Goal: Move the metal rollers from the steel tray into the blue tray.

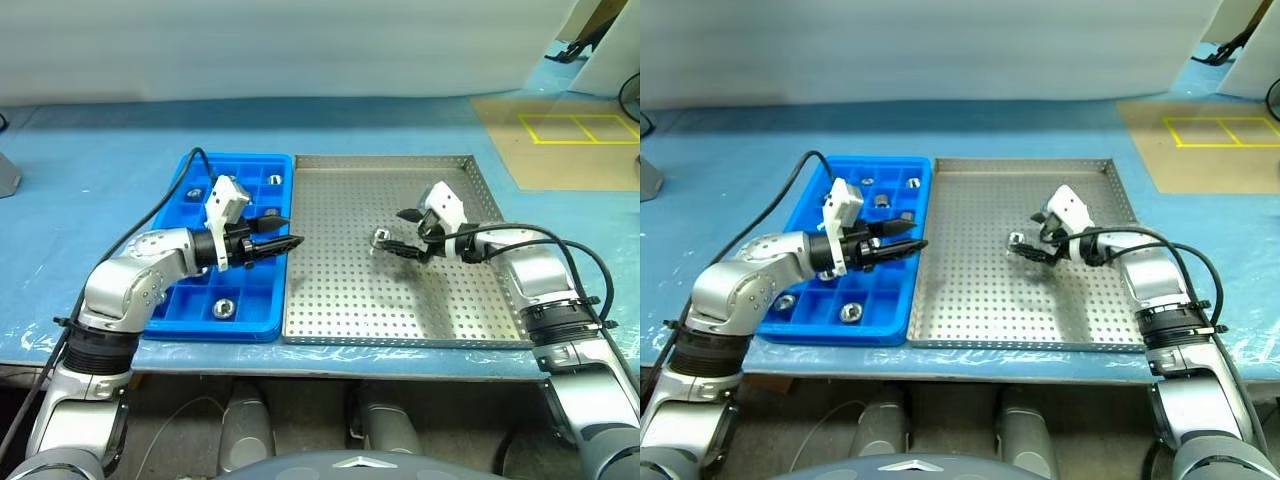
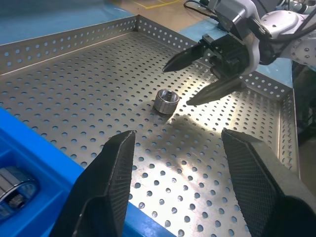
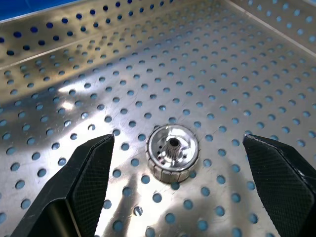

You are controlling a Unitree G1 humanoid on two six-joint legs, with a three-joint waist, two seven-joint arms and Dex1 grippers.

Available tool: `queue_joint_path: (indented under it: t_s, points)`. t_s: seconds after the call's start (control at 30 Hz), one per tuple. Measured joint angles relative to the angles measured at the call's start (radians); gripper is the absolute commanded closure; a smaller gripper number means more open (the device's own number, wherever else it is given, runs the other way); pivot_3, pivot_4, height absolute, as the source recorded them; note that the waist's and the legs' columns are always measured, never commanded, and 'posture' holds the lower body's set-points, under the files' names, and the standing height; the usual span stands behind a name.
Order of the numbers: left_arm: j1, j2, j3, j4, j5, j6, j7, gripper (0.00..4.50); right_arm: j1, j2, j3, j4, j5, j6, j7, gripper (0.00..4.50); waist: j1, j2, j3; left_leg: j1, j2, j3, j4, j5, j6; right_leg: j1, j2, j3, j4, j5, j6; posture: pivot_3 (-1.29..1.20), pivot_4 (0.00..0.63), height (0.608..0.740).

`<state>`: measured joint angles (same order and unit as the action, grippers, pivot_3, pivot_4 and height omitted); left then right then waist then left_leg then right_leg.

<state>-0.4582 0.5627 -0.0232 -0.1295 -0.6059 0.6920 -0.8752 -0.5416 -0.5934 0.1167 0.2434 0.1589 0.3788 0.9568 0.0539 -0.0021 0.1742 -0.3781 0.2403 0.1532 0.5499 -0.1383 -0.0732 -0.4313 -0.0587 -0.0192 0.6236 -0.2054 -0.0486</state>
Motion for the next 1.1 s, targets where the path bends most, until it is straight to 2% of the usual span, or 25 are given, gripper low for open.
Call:
queue_joint_path:
  t_s: [0.13,0.43,0.57,0.73,0.77,1.1]
  points:
    - [-0.009,0.0,-0.012,0.021,0.022,-0.021,-0.025,1.52,-0.006,0.034,0.01,0.025,-0.008,-0.015,-0.023,0.15,-0.003,0.0,0.0,-0.001,0.0,0.0,0.001,-0.001,0.001,0.001,0.0,0.0,0.0,0.0,0.0,-0.1,0.15,0.74]
    - [-0.009,-0.012,-0.022,0.019,0.031,-0.02,-0.038,1.52,-0.037,0.077,0.014,0.216,-0.059,-0.104,-0.065,0.15,-0.004,0.0,0.0,-0.001,0.0,0.0,0.001,-0.001,0.001,0.001,0.0,0.0,0.0,0.0,0.0,-0.08,0.15,0.74]
    - [-0.003,-0.006,-0.022,-0.006,0.033,-0.02,-0.043,1.48,-0.039,0.089,0.013,0.233,-0.062,-0.132,-0.066,1.06,-0.006,0.0,0.0,-0.001,0.0,0.0,0.002,-0.001,0.002,0.001,0.0,0.0,0.0,0.0,0.0,-0.08,0.15,0.74]
    - [0.012,0.015,-0.022,-0.014,0.038,-0.022,-0.065,1.48,-0.039,0.098,0.013,0.236,-0.062,-0.139,-0.056,2.74,-0.007,0.0,0.0,0.0,0.0,0.0,0.002,-0.001,0.002,0.001,-0.001,0.0,0.0,0.0,0.0,-0.08,0.15,0.74]
    - [0.016,0.022,-0.022,-0.014,0.04,-0.026,-0.072,1.48,-0.039,0.098,0.013,0.236,-0.062,-0.139,-0.053,2.91,-0.007,0.0,0.0,0.0,0.0,0.0,0.002,-0.001,0.002,0.001,-0.001,0.0,0.0,0.0,0.0,-0.08,0.15,0.74]
    - [0.034,0.077,0.01,-0.011,0.043,-0.048,-0.1,1.48,-0.035,0.106,0.033,0.172,-0.068,-0.109,-0.022,2.91,-0.011,0.0,0.0,0.0,0.001,0.0,0.001,-0.001,0.002,0.0,0.0,0.0,0.0,0.0,0.0,-0.06,0.15,0.74]
